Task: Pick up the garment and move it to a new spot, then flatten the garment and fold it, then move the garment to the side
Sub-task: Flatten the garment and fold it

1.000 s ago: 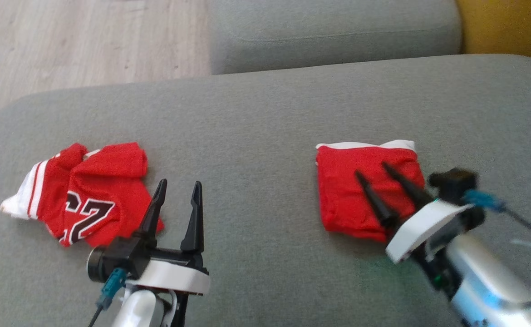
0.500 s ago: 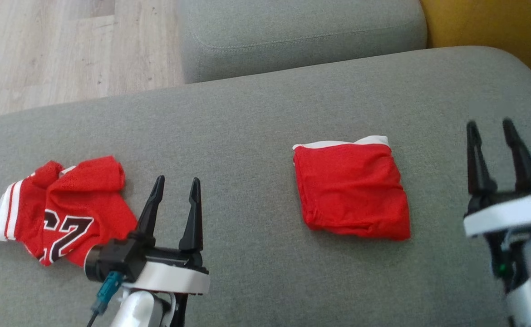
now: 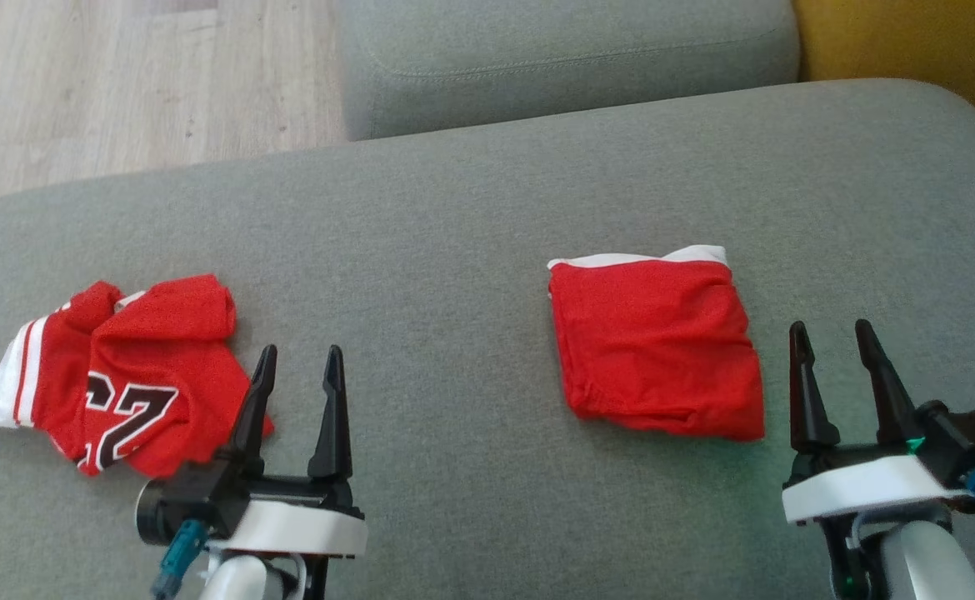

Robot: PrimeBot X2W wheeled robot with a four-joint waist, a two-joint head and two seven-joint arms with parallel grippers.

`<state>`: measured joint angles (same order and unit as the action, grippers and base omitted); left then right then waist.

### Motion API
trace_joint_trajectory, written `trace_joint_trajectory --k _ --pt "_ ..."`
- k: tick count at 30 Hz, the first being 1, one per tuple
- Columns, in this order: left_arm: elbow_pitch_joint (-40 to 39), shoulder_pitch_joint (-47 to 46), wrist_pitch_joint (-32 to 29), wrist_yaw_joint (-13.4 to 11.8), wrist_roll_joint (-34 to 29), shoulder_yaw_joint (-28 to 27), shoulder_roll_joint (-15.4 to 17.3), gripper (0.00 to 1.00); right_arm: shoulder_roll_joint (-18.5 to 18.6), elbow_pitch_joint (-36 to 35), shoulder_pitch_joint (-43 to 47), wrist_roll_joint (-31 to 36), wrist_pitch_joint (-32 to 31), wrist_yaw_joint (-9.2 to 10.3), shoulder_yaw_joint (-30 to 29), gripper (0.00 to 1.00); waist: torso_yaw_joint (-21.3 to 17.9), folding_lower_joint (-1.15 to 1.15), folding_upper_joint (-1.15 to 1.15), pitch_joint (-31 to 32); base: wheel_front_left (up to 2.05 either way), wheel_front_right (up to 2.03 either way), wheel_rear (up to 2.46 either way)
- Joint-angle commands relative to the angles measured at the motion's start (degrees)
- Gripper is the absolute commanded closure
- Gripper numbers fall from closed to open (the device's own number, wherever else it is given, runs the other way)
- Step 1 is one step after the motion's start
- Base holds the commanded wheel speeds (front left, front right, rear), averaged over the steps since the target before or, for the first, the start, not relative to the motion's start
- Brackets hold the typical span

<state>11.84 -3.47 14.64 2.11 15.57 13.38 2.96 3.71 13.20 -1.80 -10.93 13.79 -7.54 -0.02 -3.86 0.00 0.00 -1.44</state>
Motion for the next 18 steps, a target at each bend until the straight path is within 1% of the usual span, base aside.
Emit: trace_joint_trajectory --k 1,5,6,7,10,13,18 --pt "-2.06 -2.14 0.36 0.26 -0.46 -1.98 -0.04 0.0 -0.25 -2.35 -2.83 0.65 0.84 0.05 1.15 0.0 0.53 0.0 0.0 -0.51 0.0 0.0 0.0" --pt "-2.53 -3.44 0.36 0.46 -0.33 -1.58 -0.06 0.0 -0.4 -2.94 -4.75 1.83 0.85 0.05 0.88 0.0 1.73 0.0 0.0 -2.47 0.0 0.0 0.0" --pt "-2.65 -3.84 0.36 0.49 -0.32 -1.38 -0.07 0.0 -0.41 -2.87 -5.5 2.15 0.56 0.05 1.07 0.37 2.12 0.0 0.0 -3.18 0.0 0.0 0.0" --pt "-2.75 -4.26 0.36 0.55 -0.34 -1.14 -0.07 0.0 -0.37 -2.76 -6.36 2.53 0.29 0.05 1.2 1.0 2.54 0.0 0.0 -3.89 0.0 0.0 0.0" --pt "-3.09 -5.53 0.36 0.57 -0.29 -0.58 -0.07 0.0 -0.33 -1.54 -9.41 3.75 -1.06 0.05 1.15 1.0 3.88 0.0 0.0 -6.35 0.0 0.0 0.0" --pt "-3.21 -6.57 0.36 0.54 -0.22 0.06 -0.07 0.0 -0.37 2.09 -12.93 5.57 -3.03 0.05 1.02 1.0 5.16 0.0 0.0 -8.58 0.0 0.0 0.0" --pt "-2.79 -8.3 0.36 0.71 -0.14 1.2 -0.08 0.0 -0.57 12.91 -18.52 7.47 -4.74 0.05 -1.19 1.0 7.13 0.0 0.0 -11.14 0.0 0.0 0.0"
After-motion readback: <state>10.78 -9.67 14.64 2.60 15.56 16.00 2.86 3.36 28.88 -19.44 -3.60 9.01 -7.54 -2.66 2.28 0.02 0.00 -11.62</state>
